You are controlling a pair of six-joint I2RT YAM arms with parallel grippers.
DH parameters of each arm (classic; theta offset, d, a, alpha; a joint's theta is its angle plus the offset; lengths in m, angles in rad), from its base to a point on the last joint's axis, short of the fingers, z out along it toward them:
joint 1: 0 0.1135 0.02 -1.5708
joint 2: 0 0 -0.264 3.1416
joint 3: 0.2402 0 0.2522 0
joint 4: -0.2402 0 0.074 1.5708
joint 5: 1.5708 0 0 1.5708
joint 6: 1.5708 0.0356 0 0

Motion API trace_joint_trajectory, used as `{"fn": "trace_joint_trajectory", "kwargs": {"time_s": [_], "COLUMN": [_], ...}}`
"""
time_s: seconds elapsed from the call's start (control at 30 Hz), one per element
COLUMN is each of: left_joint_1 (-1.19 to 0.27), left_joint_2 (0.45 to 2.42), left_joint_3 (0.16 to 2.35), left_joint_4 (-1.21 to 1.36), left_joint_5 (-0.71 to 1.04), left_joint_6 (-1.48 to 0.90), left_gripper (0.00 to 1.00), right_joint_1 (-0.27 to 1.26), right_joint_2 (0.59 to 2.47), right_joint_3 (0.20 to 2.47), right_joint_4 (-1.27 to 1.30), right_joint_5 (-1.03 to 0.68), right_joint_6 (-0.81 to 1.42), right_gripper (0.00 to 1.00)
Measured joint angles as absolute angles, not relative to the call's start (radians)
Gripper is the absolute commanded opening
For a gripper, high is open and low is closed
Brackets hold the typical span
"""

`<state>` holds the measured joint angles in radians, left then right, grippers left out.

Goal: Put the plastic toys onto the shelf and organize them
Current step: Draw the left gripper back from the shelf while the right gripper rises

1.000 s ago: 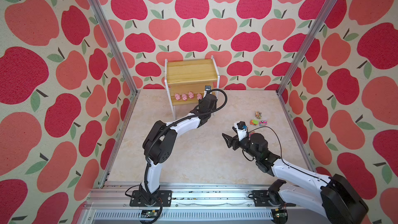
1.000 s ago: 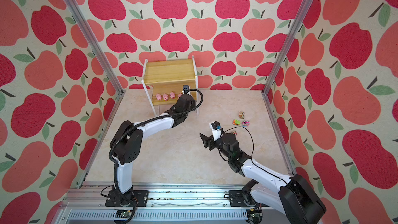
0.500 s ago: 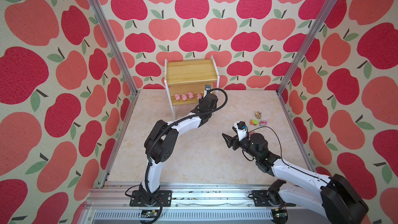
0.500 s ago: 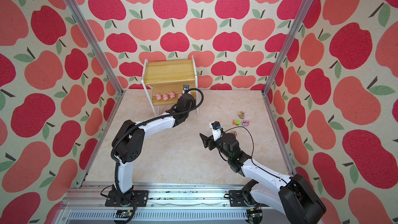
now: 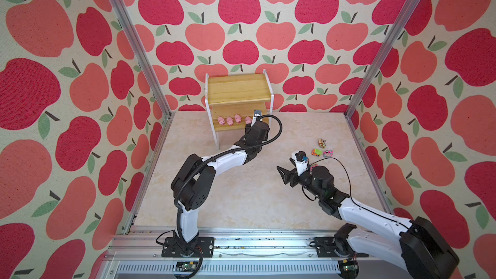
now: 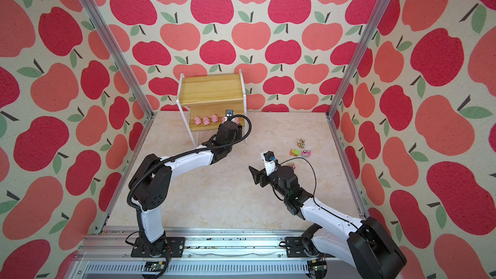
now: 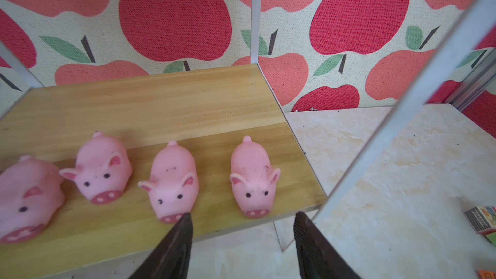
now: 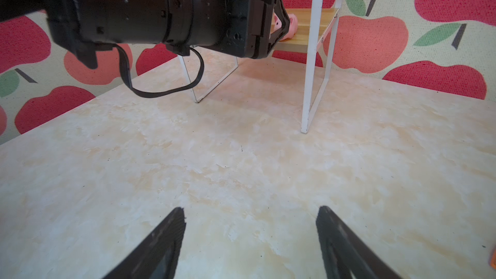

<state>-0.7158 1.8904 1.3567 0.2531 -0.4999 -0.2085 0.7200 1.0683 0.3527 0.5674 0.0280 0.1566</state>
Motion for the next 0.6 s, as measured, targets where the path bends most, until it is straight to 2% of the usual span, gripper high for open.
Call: {"fn": "trace_joint_trajectory", "kwargs": {"time_s": [0.27,0.6], "left_joint_1": [-0.738,-0.719], "left_joint_2": [1.687,1.395], "left_joint_3": [1.165,0.905], "left_joint_4": [0.261,0.076], "left_joint_5": [-0.453,-0.374], "left_joint_6": [-0.228,-0.336], "left_gripper": [0.83,0.85], "right_joint_1": [0.720,0.720], "right_joint_2": [1.068,1.090], "right_joint_3": [0.353,0.353], "right_joint_4": [0.567,0.580], "right_joint_5": [0.028,0.040], "right_joint_6": [0.156,0.150], "right_gripper": [0.81,0.80]}}
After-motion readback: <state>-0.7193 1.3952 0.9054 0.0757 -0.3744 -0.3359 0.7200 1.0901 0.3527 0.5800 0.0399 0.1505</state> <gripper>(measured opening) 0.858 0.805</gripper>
